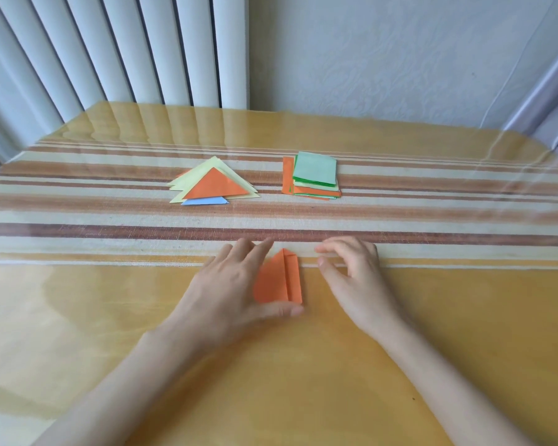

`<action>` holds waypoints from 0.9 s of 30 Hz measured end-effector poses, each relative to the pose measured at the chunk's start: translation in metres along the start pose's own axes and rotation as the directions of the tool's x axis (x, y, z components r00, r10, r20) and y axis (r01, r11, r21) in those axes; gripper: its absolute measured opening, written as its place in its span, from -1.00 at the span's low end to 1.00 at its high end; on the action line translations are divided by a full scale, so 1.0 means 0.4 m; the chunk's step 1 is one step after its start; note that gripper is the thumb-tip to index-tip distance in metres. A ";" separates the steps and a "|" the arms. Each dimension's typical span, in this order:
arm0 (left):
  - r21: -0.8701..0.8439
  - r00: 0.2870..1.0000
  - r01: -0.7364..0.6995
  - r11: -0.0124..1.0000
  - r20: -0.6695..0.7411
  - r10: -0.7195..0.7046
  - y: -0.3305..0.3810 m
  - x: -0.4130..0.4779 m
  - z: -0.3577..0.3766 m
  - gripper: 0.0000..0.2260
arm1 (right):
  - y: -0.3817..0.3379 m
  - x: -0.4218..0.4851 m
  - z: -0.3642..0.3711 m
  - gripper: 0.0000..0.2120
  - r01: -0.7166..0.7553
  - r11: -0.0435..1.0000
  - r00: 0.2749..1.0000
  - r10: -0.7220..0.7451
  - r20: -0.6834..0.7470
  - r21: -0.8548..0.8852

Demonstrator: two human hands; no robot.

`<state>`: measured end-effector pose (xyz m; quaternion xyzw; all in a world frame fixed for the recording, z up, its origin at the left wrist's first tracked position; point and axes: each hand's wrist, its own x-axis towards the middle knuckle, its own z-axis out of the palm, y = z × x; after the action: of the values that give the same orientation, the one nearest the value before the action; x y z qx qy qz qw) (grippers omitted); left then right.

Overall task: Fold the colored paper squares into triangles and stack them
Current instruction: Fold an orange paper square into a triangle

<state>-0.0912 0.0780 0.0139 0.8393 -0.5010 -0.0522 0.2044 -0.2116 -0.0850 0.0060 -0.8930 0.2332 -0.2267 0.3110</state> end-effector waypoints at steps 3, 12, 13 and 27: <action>0.050 0.999 0.019 0.999 0.034 -0.021 0.009 -0.034 0.011 0.00 | -0.012 -0.015 0.008 -0.85 -0.039 0.998 0.999 0.040 0.020 -0.046; -0.292 0.969 0.106 0.950 -0.184 -0.165 0.005 -0.026 -0.016 -0.66 | -0.064 -0.018 0.050 -0.89 -0.090 0.995 0.995 0.088 0.039 0.041; -0.334 0.961 0.117 0.935 -0.200 -0.192 0.002 -0.023 -0.022 -0.71 | -0.064 -0.012 0.051 -0.90 -0.095 0.994 0.995 0.093 0.037 0.059; -0.104 0.983 -0.149 0.983 0.090 0.159 -0.062 0.081 -0.051 -0.62 | 0.008 0.131 0.016 -0.92 0.106 0.994 0.952 -0.097 0.289 -0.017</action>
<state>-0.0487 0.0663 0.0266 0.7835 -0.5708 -0.1016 0.2236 -0.1674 -0.1135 0.0130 -0.9323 0.1430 -0.1063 0.3149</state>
